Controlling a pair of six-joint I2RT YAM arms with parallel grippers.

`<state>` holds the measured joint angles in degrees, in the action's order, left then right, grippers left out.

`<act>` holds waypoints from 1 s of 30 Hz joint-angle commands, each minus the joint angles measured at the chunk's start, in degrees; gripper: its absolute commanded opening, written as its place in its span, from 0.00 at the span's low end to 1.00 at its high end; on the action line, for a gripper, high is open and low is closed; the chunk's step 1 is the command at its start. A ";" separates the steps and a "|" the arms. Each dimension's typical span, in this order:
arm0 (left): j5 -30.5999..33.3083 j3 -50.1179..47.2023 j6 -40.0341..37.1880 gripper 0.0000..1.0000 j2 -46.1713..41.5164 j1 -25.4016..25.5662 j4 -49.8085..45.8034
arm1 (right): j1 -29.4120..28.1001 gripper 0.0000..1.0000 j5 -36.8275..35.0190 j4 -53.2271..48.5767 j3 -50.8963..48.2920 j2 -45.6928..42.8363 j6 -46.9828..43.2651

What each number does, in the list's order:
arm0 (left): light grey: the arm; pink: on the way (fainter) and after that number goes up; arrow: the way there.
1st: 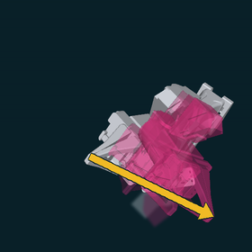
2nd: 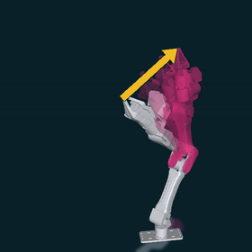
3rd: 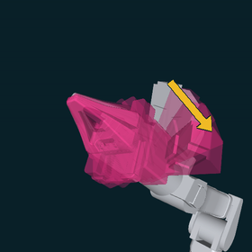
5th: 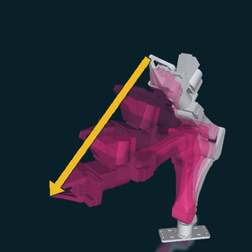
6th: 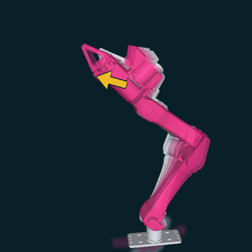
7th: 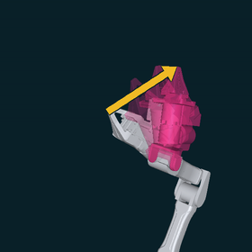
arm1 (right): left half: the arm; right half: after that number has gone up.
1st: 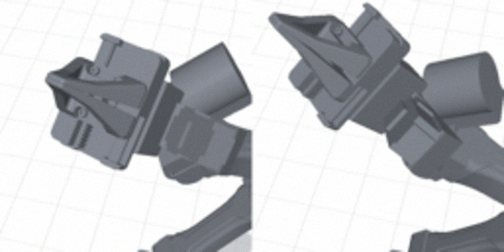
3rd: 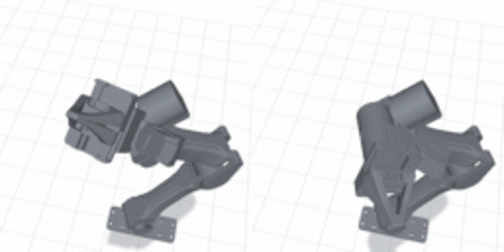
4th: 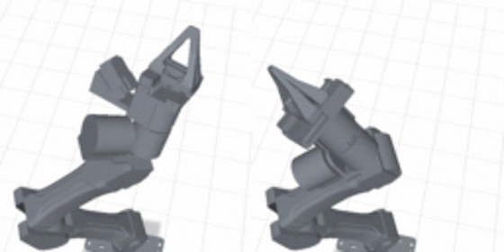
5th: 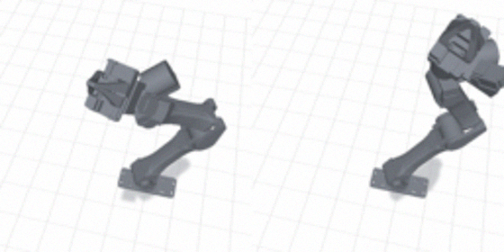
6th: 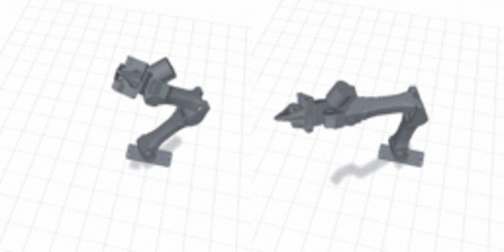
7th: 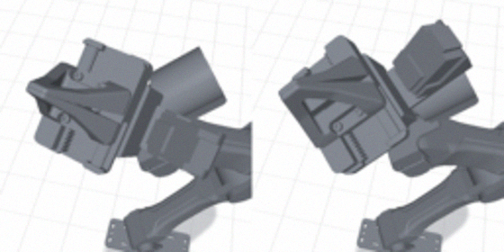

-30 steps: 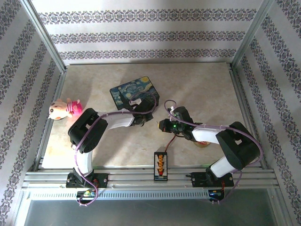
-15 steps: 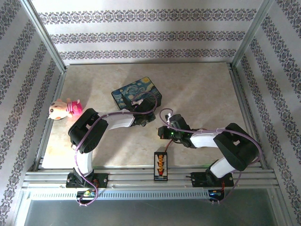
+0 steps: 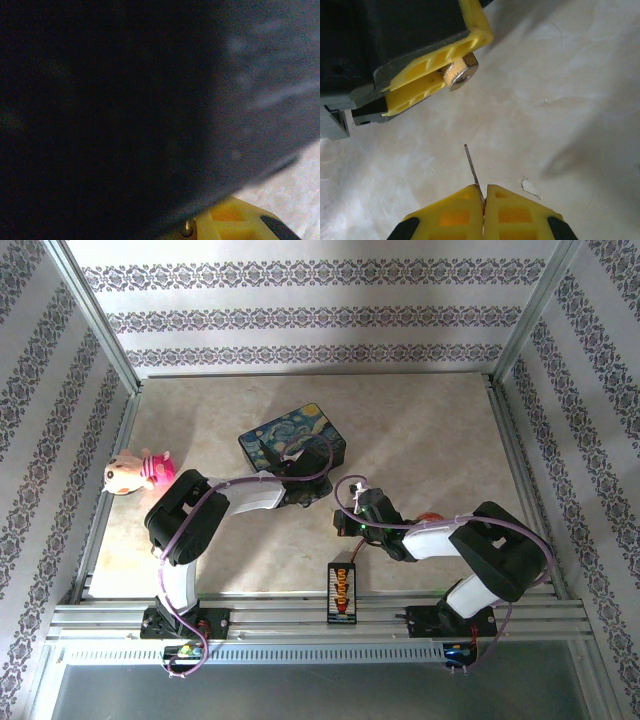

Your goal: Unlock a padlock with a key

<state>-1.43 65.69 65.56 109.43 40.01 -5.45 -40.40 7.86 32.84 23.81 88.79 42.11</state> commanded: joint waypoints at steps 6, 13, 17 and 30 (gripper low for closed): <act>-4.43 -1.34 2.55 0.24 0.65 -0.80 3.96 | -1.09 0.00 -2.12 4.24 -0.87 1.76 0.60; -4.72 -1.06 2.90 0.24 0.48 -0.81 4.15 | -1.39 0.00 -1.96 8.46 -1.66 3.92 1.09; -5.23 -1.22 2.91 0.24 0.43 -0.79 4.34 | -1.30 0.00 -2.25 11.26 -2.46 4.52 1.07; -5.95 -1.29 2.28 0.24 0.17 -0.81 4.28 | 0.64 0.00 -2.12 14.21 -1.18 6.46 0.25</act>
<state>-2.85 65.25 66.28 109.43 39.64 -3.51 -40.45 6.39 44.49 21.85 93.67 42.28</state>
